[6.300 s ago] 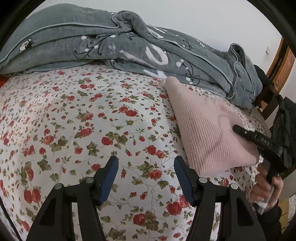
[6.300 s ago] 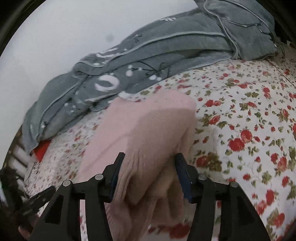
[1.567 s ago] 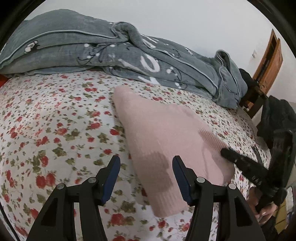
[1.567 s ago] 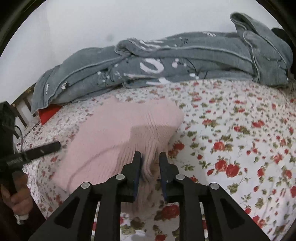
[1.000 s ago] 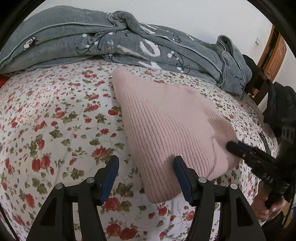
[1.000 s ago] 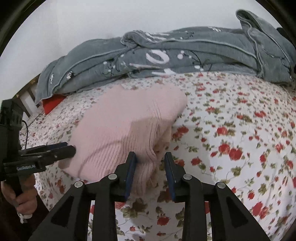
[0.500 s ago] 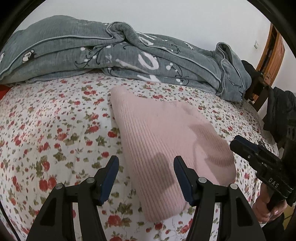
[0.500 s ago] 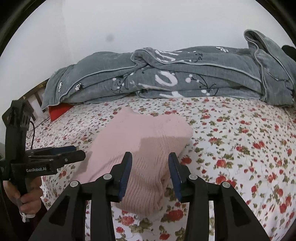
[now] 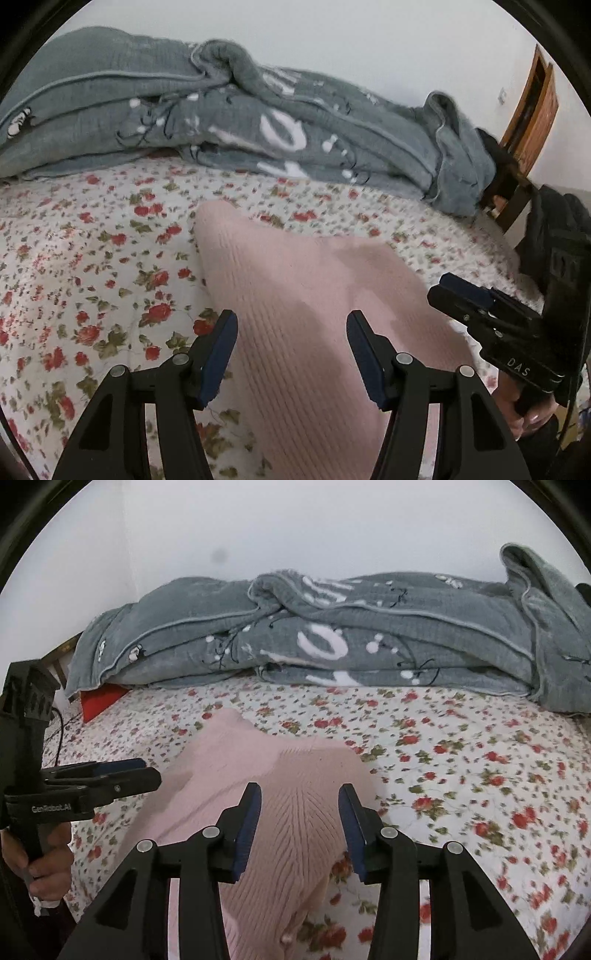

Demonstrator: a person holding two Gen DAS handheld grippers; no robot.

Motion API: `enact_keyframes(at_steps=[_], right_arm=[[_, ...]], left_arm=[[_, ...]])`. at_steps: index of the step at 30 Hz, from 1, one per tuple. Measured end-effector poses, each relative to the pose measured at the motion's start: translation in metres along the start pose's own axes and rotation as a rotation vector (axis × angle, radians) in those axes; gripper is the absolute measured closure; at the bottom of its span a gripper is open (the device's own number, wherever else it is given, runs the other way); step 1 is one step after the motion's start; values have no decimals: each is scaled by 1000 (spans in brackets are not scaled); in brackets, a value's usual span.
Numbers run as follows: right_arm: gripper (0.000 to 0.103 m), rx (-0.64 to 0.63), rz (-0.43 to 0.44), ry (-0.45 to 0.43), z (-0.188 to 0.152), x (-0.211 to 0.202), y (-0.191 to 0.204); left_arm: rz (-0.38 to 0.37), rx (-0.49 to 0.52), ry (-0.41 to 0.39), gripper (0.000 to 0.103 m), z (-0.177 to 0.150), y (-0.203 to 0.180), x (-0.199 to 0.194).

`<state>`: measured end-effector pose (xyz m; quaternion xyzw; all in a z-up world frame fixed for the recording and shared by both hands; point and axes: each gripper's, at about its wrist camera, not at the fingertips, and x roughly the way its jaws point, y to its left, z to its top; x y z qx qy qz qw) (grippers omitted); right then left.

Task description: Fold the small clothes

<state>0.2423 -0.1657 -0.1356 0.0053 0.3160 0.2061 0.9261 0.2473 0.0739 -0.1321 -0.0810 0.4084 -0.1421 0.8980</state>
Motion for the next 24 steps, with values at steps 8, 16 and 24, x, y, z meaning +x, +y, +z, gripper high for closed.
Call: enact_keyframes(at_steps=[8, 16, 24], right_arm=[[57, -72, -70, 90, -17, 44, 2], [57, -102, -48, 68, 5, 46, 5], [57, -69, -50, 107, 3, 73, -10]], left_arm=[[38, 22, 21, 40, -12, 4, 21], [81, 58, 11, 42, 25, 4, 39], [104, 69, 36, 42, 38, 12, 72]])
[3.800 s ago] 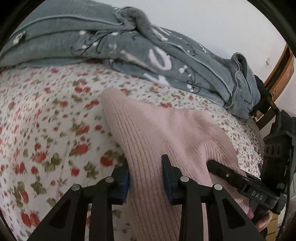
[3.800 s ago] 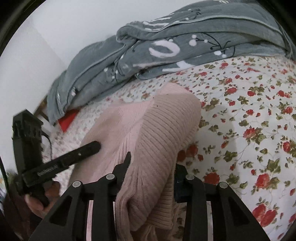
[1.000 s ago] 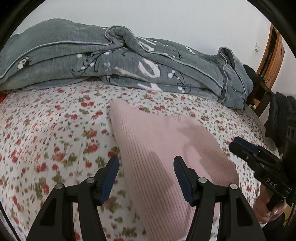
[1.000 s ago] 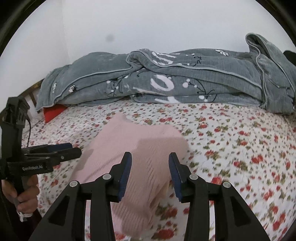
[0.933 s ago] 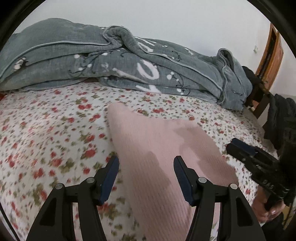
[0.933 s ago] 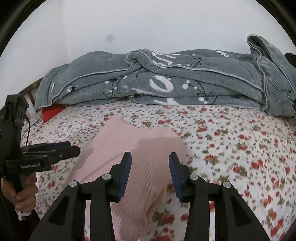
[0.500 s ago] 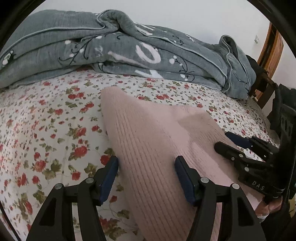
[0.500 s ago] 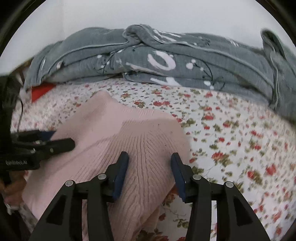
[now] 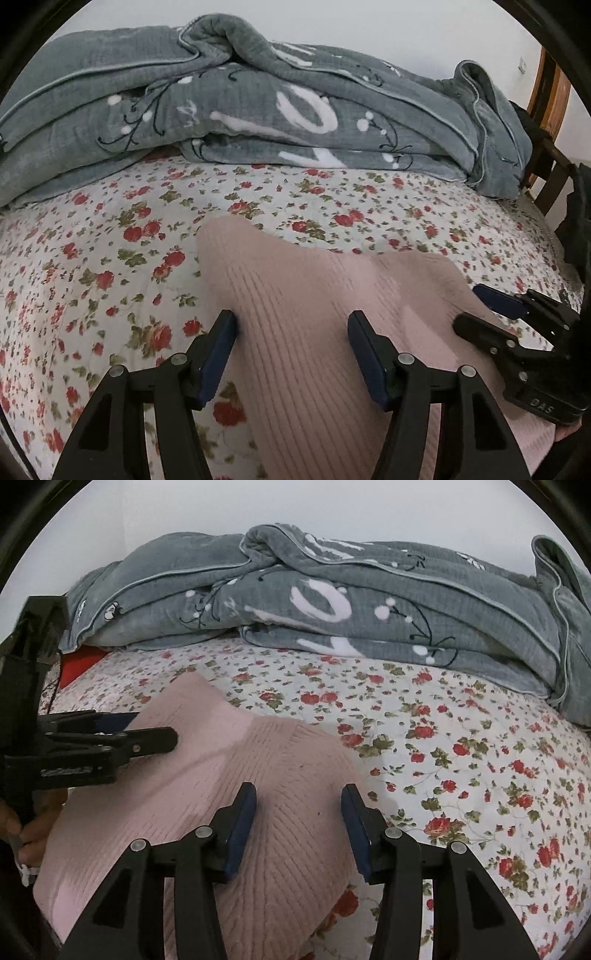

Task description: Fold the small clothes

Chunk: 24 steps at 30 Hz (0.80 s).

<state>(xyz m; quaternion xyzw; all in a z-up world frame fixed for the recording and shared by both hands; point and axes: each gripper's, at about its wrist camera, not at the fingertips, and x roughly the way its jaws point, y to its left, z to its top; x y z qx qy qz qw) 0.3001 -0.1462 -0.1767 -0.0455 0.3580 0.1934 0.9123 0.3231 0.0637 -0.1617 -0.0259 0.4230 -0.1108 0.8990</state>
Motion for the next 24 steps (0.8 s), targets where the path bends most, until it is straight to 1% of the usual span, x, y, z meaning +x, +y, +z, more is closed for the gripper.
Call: enact_keyframes(at_steps=[6, 9, 12, 17, 24], right_arm=[[56, 15, 13, -1, -2, 9, -3], [56, 37, 34, 3, -1, 10, -6], [56, 43, 35, 4, -1, 8, -6], [55, 37, 32, 0, -2, -3, -4], [56, 40, 30, -24, -15, -30, -1]], left_arm=[[-1, -18, -1, 42, 3, 7, 6], [-5, -21, -2, 42, 2, 6, 4], [-7, -24, 1, 42, 1, 6, 2], [-16, -27, 3, 42, -8, 0, -8], [-31, -22, -11, 42, -26, -11, -33]])
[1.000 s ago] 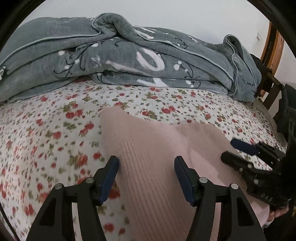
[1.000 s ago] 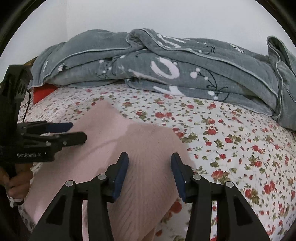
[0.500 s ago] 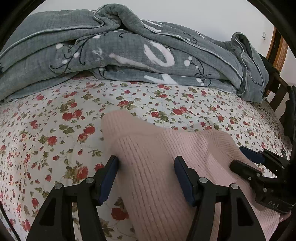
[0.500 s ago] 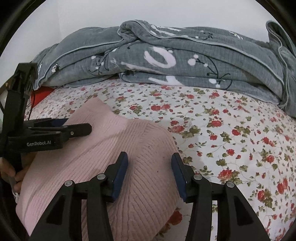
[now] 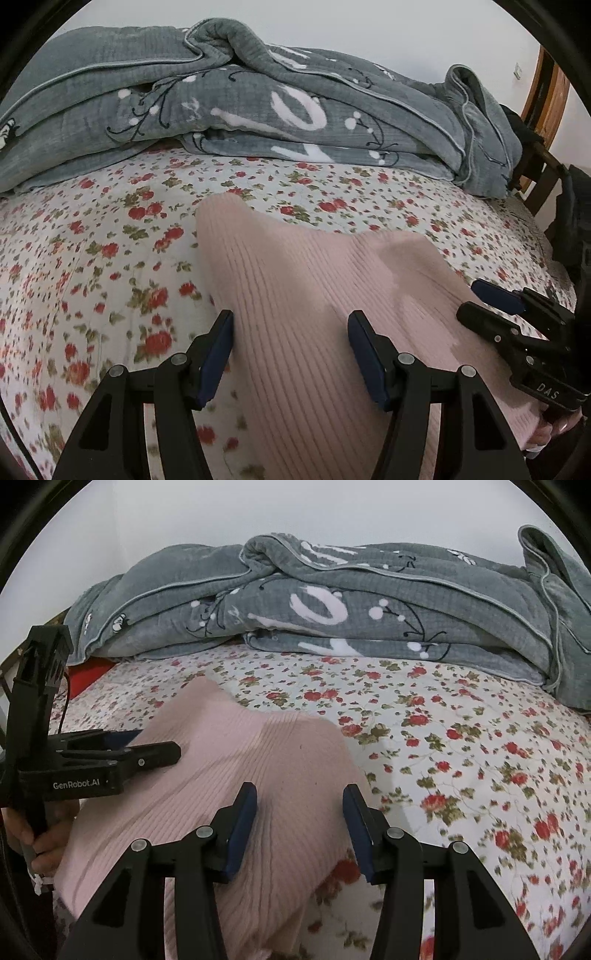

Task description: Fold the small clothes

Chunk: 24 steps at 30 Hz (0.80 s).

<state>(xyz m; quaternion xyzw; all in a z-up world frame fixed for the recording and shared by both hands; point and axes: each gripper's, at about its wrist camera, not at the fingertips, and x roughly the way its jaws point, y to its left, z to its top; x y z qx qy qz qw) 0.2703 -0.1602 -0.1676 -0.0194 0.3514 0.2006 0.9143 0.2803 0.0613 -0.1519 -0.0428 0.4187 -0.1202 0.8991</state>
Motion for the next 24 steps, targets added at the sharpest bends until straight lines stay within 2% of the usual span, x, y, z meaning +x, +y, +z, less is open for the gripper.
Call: enact_keyframes(at_steps=[6, 13, 15, 18, 19, 24], right_arm=[[55, -9, 36, -3, -15, -21, 6], [60, -44, -2, 3, -35, -32, 19], [64, -20, 3, 13, -37, -33, 16], [85, 26, 42, 4, -38, -39, 12], [88, 35, 50, -5, -38, -41, 11], [89, 55, 57, -43, -42, -50, 12]], left_arm=[[2, -6, -17, 42, -17, -7, -21], [-30, -19, -20, 42, -33, -8, -40], [-31, -15, -22, 42, -37, -9, -44], [-42, -13, -29, 42, -42, -11, -51], [-47, -14, -32, 42, -42, -11, -53], [-68, -11, -42, 42, -46, -16, -60]])
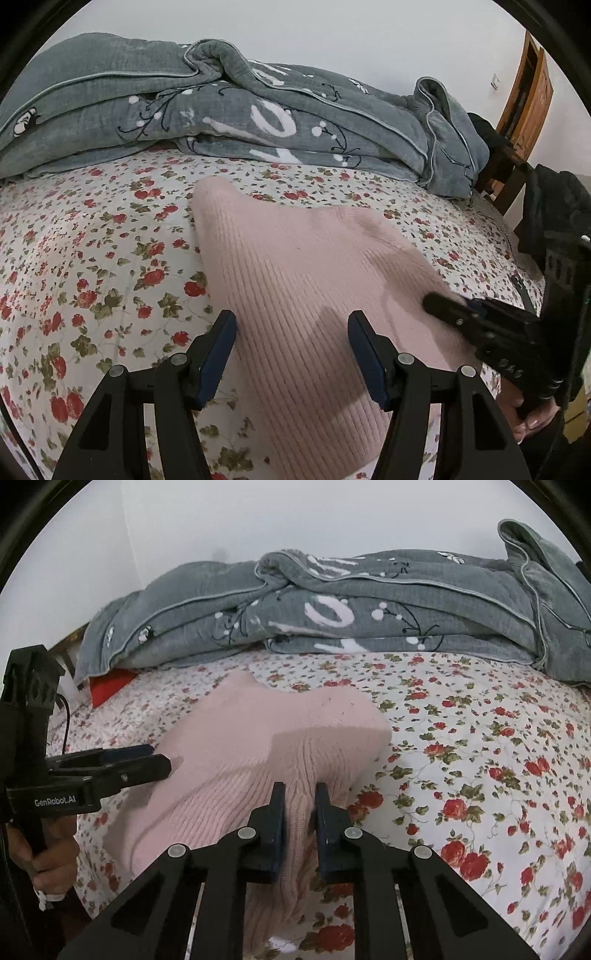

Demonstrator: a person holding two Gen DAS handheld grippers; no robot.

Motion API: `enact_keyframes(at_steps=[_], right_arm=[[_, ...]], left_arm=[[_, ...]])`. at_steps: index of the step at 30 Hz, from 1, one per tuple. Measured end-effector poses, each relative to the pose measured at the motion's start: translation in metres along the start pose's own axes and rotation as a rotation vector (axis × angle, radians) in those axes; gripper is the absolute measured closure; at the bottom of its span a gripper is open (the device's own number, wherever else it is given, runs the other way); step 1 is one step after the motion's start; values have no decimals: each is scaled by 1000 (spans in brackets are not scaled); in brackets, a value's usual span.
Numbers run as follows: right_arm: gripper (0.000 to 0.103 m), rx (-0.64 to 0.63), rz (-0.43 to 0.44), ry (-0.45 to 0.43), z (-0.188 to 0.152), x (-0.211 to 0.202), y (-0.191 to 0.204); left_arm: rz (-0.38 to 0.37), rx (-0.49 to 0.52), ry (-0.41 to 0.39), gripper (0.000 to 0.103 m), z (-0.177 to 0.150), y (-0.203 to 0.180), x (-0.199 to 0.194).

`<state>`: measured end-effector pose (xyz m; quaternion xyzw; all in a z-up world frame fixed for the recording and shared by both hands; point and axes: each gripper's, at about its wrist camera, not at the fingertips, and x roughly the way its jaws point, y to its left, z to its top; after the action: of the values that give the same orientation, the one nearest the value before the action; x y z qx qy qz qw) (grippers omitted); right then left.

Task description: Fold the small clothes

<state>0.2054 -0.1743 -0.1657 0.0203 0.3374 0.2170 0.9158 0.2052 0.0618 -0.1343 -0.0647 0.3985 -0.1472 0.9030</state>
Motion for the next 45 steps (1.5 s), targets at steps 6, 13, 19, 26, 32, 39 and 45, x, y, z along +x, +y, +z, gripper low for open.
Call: enact_keyframes(at_steps=[6, 13, 19, 26, 32, 39, 45], right_arm=[[83, -26, -68, 36, -7, 8, 2], [79, -94, -108, -41, -1, -14, 26], [74, -132, -101, -67, -9, -19, 38], [81, -59, -112, 16, -26, 0, 15], [90, -10, -67, -20, -26, -14, 11], [89, 27, -55, 12, -32, -10, 4], [88, -7, -88, 24, -33, -14, 11]], left_arm=[[34, 1, 6, 42, -8, -4, 3], [7, -31, 10, 42, -15, 0, -3], [2, -13, 19, 42, -26, -3, -9], [6, -19, 24, 42, -31, -4, -6], [-3, -32, 22, 42, -31, -3, -8], [-5, -34, 31, 41, -37, -2, -5], [-19, -49, 37, 41, -43, 2, -8]])
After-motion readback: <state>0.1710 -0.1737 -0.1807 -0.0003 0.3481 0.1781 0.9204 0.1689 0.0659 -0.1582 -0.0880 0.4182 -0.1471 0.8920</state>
